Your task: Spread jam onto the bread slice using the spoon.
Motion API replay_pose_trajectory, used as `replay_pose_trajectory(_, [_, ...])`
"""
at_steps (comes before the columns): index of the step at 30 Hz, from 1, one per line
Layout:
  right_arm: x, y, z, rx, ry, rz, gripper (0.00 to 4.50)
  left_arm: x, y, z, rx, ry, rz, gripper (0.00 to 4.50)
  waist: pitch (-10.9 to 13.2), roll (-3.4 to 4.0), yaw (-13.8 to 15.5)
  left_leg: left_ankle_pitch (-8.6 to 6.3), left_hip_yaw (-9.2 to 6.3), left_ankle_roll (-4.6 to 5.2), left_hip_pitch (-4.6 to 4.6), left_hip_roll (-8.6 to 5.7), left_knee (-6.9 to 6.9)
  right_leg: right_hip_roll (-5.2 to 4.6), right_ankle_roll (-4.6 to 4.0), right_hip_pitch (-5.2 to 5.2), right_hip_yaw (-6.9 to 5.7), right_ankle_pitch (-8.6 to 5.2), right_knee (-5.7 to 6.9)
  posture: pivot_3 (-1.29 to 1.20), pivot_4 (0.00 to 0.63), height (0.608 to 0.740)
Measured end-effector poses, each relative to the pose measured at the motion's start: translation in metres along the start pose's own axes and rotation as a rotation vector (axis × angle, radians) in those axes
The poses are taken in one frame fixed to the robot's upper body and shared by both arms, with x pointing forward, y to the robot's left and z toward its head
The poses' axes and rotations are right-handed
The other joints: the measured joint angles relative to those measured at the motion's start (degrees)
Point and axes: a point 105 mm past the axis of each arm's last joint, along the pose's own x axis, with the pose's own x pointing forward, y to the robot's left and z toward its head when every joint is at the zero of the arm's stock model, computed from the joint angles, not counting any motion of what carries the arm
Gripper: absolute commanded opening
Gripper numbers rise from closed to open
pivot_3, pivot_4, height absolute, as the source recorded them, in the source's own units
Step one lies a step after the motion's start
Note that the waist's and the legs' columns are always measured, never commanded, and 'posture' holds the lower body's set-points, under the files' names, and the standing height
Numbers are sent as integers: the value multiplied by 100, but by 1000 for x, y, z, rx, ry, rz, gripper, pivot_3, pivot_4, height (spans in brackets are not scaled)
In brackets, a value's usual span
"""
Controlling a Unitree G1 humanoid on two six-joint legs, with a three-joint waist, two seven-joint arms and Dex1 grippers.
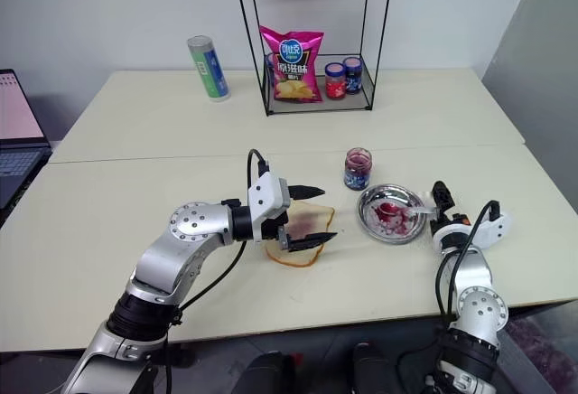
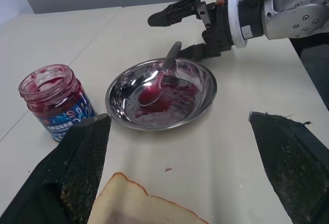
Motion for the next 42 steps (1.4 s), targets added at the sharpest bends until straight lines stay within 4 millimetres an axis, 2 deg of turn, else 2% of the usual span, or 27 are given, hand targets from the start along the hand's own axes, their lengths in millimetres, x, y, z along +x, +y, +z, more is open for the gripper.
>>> replay_pose_trajectory(12, [0,0,-1,-1,4,0,4500,0,1,1,0,-4,10,4470,0,0,0,0,0,0,0,0,0,0,0,0,0,0,0,0,150,740])
replay_pose_trajectory(15, [0,0,-1,-3,5,-2,4041,0,1,1,0,-4,10,4500,0,0,0,0,0,0,0,0,0,0,0,0,0,0,0,0,150,740])
replay_pose_trajectory(18, [-1,-3,-3,-7,11,-11,3291,0,1,1,0,-4,10,4500,1,2,0,0,1,0,0,0,0,0,0,0,1,0,-1,0,150,740])
replay_pose_trajectory(19, [-1,-4,-3,-7,11,-13,3173,0,1,1,0,-4,10,4500,1,2,0,0,1,0,0,0,0,0,0,0,1,0,-1,0,150,740])
replay_pose_trajectory(32, [-2,-4,-2,-26,7,-11,56,0,1,2,4,-6,10,4500,2,3,0,0,0,0,0,0,0,0,0,1,0,0,-2,0,150,740])
replay_pose_trajectory(42, [-4,-1,2,-70,7,6,56,0,1,2,10,-11,11,4500,3,4,0,0,1,0,-1,-1,0,0,0,0,1,0,-3,0,150,740])
